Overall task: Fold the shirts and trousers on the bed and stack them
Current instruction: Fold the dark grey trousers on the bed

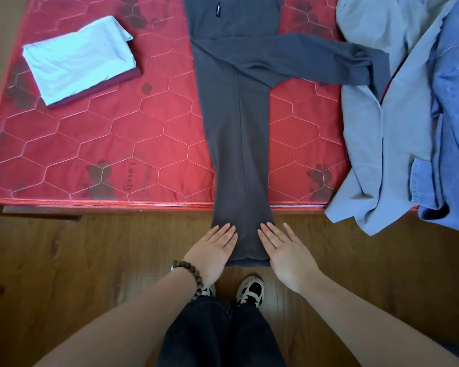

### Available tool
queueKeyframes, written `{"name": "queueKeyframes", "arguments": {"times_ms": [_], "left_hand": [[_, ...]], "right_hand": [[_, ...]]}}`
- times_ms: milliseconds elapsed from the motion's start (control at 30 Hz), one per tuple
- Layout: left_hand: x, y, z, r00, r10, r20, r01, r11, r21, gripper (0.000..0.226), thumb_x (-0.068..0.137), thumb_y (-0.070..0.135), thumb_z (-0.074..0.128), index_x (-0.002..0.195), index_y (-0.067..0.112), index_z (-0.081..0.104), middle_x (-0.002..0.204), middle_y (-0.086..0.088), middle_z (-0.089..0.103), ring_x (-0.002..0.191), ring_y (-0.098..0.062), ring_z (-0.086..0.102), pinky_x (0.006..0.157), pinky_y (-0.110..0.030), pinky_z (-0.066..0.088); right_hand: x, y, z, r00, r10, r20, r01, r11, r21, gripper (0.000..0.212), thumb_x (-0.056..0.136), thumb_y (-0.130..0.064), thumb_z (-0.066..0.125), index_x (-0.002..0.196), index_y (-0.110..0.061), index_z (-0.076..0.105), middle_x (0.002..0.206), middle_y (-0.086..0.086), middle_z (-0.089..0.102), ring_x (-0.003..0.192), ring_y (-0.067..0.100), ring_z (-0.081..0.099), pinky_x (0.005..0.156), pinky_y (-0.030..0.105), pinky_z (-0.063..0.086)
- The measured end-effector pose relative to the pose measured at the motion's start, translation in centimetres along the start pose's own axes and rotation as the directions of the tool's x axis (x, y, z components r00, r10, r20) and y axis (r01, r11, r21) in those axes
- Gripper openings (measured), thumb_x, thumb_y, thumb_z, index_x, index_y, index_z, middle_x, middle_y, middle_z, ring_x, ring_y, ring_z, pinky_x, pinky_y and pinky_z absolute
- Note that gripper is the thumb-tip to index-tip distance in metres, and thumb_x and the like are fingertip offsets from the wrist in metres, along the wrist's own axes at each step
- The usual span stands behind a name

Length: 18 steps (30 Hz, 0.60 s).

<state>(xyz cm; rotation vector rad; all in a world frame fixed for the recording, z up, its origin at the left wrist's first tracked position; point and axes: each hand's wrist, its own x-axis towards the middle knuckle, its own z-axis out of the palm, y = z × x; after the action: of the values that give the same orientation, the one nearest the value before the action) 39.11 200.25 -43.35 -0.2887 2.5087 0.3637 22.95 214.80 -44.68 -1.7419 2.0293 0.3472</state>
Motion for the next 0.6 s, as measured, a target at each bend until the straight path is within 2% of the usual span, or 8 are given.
{"name": "queueKeyframes", "arguments": {"times_ms": [33,100,233,333,433,500,533,600], "left_hand": [[0.3,0.1,0.2,1.0,0.004,0.023,-0.004,1.0,-0.005,0.062,0.099,0.003,0.028,0.152,0.007,-0.005,0.161,-0.008,-0.009,0.148,-0.018,-0.012,0.115,-0.031,-0.013],[1.0,0.3,0.6,0.999,0.014,0.051,-0.013,1.0,-0.01,0.061,0.099,0.003,0.026,0.152,0.007,-0.003,0.161,-0.008,-0.009,0.148,-0.018,-0.01,0.117,-0.031,-0.011],[2.5,0.8,1.7,0.995,0.029,0.093,-0.027,0.999,-0.017,0.061,0.1,0.005,0.027,0.152,0.007,-0.003,0.161,-0.008,-0.008,0.148,-0.017,-0.011,0.116,-0.031,-0.01],[3.7,0.7,2.8,0.987,0.058,0.148,-0.057,0.998,-0.013,0.065,0.098,0.008,0.035,0.152,0.007,0.0,0.161,-0.009,-0.008,0.148,-0.019,-0.01,0.117,-0.032,-0.009],[4.3,0.2,3.5,0.981,0.106,0.165,-0.095,0.993,-0.072,0.058,0.102,0.022,0.034,0.153,0.008,0.009,0.162,-0.008,0.001,0.148,-0.018,-0.005,0.118,-0.032,-0.004],[4.0,-0.4,3.4,0.993,0.1,0.068,-0.089,0.984,-0.154,0.055,0.103,0.036,0.025,0.151,0.01,0.021,0.16,-0.006,0.014,0.148,-0.017,0.004,0.12,-0.034,0.001],[3.8,-0.8,3.3,0.996,0.079,-0.045,-0.086,0.979,-0.187,0.055,0.102,0.039,0.022,0.148,0.01,0.031,0.157,-0.006,0.024,0.147,-0.019,0.014,0.121,-0.036,0.009],[3.9,-1.8,2.8,0.943,-0.047,-0.329,-0.019,0.981,-0.195,0.053,0.097,0.036,0.026,0.133,0.01,0.054,0.14,-0.01,0.051,0.133,-0.026,0.044,0.112,-0.041,0.033]], "right_hand": [[0.3,0.1,0.1,0.998,0.022,0.062,-0.022,1.0,-0.005,0.068,0.098,-0.018,0.044,0.149,-0.009,-0.001,0.161,0.008,0.006,0.149,0.021,0.004,0.119,0.045,-0.008],[0.7,0.0,0.2,0.986,0.074,0.152,-0.075,0.997,-0.003,0.063,0.102,-0.018,0.031,0.151,-0.01,-0.008,0.161,0.006,-0.007,0.148,0.019,-0.009,0.117,0.043,-0.012],[1.4,-0.2,1.2,0.968,0.135,0.212,-0.138,0.99,0.001,0.06,0.103,-0.017,0.027,0.152,-0.009,-0.007,0.161,0.006,-0.008,0.148,0.019,-0.012,0.12,0.045,-0.008],[1.6,-0.2,1.9,0.946,0.162,0.279,-0.167,0.986,-0.004,0.059,0.103,-0.016,0.027,0.153,-0.009,-0.004,0.162,0.007,-0.007,0.148,0.02,-0.012,0.12,0.045,-0.007],[1.6,0.0,2.1,0.941,0.147,0.306,-0.166,0.985,0.037,0.058,0.102,-0.011,0.028,0.153,-0.009,0.001,0.162,0.007,-0.003,0.149,0.019,-0.008,0.12,0.043,-0.007],[1.4,0.2,2.3,0.961,0.128,0.243,-0.16,0.98,0.116,0.056,0.1,-0.008,0.033,0.153,-0.007,0.013,0.161,0.008,0.008,0.149,0.02,0.002,0.121,0.04,-0.004],[1.5,0.3,2.3,0.977,0.127,0.172,-0.159,0.969,0.187,0.053,0.098,-0.007,0.037,0.15,-0.005,0.025,0.159,0.01,0.021,0.148,0.023,0.013,0.121,0.039,0.001],[2.3,0.8,2.0,0.981,0.195,-0.021,-0.178,0.927,0.331,0.041,0.09,-0.002,0.052,0.13,-0.003,0.055,0.133,0.015,0.056,0.129,0.034,0.047,0.114,0.041,0.028]]}}
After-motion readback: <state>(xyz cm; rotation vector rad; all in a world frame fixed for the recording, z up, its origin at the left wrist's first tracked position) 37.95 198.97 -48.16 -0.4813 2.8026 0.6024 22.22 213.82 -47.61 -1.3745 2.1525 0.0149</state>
